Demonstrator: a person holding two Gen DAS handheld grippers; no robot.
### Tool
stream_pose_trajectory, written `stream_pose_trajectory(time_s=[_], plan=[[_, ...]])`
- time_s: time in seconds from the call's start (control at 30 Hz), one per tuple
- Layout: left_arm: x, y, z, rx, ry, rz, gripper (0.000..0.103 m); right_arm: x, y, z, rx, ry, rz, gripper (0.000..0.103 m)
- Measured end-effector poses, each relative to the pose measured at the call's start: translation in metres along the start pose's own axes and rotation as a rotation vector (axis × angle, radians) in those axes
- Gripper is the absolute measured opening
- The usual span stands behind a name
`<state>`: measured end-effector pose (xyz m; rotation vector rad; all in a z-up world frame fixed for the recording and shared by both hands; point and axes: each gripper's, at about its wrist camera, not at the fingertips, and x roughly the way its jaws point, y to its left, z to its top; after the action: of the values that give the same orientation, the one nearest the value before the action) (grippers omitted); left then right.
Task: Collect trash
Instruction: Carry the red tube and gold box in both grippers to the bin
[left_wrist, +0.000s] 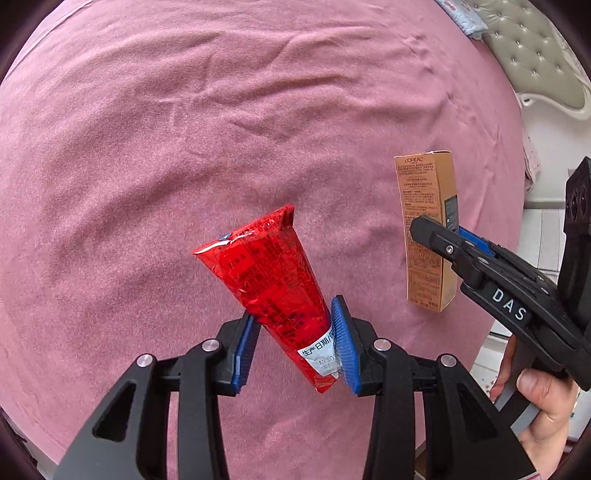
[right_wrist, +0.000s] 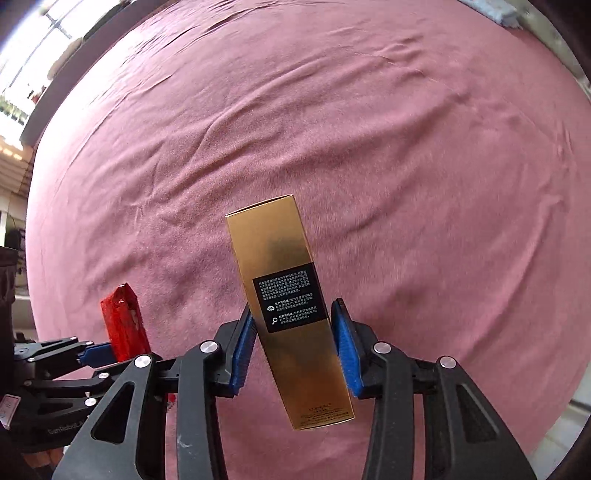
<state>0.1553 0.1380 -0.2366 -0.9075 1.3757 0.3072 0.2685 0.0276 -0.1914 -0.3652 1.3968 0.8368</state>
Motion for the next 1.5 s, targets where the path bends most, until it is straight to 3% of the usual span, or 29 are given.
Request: stream_pose_trajectory(time_s=[0.33, 0.6, 1.0, 1.5], plan=[[-0.024, -0.029, -0.093, 0.227, 0.082, 0.029, 0.040, -0.067, 0.008, -0.144, 0.266, -0.036, 0.077, 0.040], [-0.034, -0.063, -0.178, 0.413, 0.131, 0.048, 0.040, -0.117, 0.001, -0.249, 0.429, -0.108, 0.071, 0.040], [-0.024, -0.135, -0.297, 0.702, 0.225, 0.053, 0.040, -0.167, -0.051, -0.404, 0.737, -0.237, 0.050, 0.040], [0.036, -0.239, -0.421, 0.992, 0.379, 0.059, 0.040, -0.200, -0.135, -0.579, 1.144, -0.388, 0.001, 0.040]])
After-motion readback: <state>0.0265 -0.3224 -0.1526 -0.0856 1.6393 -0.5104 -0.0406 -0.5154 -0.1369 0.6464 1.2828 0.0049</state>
